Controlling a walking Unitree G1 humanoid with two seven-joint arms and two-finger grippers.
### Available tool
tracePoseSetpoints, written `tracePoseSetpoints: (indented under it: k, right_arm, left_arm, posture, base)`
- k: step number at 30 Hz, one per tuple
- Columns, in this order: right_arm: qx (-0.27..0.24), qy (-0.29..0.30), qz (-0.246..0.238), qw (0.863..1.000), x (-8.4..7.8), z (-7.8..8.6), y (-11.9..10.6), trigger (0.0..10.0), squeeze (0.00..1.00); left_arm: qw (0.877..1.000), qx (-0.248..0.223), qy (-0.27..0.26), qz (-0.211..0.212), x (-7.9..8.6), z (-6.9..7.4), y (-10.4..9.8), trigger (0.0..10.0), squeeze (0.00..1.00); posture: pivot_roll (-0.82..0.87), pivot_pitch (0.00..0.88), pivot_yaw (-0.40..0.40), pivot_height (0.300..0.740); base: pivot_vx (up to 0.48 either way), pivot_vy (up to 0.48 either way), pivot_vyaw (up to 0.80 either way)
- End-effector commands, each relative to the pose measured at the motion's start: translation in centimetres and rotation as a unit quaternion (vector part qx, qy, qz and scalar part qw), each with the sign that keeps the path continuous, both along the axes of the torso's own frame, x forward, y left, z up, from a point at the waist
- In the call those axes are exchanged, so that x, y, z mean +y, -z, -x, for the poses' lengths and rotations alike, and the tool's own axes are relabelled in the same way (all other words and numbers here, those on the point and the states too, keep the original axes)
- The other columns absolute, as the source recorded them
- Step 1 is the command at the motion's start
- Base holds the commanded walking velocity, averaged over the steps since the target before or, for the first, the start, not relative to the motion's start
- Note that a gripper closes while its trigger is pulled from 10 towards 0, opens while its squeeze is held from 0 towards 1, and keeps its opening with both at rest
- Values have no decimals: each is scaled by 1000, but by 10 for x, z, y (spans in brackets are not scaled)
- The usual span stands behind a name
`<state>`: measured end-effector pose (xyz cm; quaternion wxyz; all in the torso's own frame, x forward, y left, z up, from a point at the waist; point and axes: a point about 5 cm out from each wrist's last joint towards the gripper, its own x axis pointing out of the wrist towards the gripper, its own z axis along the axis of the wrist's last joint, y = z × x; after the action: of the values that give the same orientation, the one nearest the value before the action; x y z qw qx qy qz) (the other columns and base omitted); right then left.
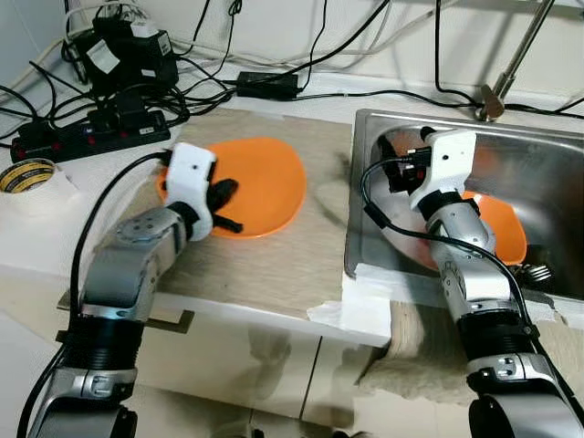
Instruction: Kitchen organization
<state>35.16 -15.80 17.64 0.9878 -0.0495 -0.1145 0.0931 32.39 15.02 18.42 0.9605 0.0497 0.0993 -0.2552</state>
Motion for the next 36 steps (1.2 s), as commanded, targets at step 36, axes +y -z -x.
tracePoseSetpoints:
  k: [36]
  right_arm:
    - [10, -3, 1, 1000, 6, -1, 8, 10000, 0]
  left_arm:
    - [988, 127, 40, -72, -19, -30, 25, 10000, 0]
  posture:
    - [108, 0, -4, 740]
  base:
    - [0, 0, 0]
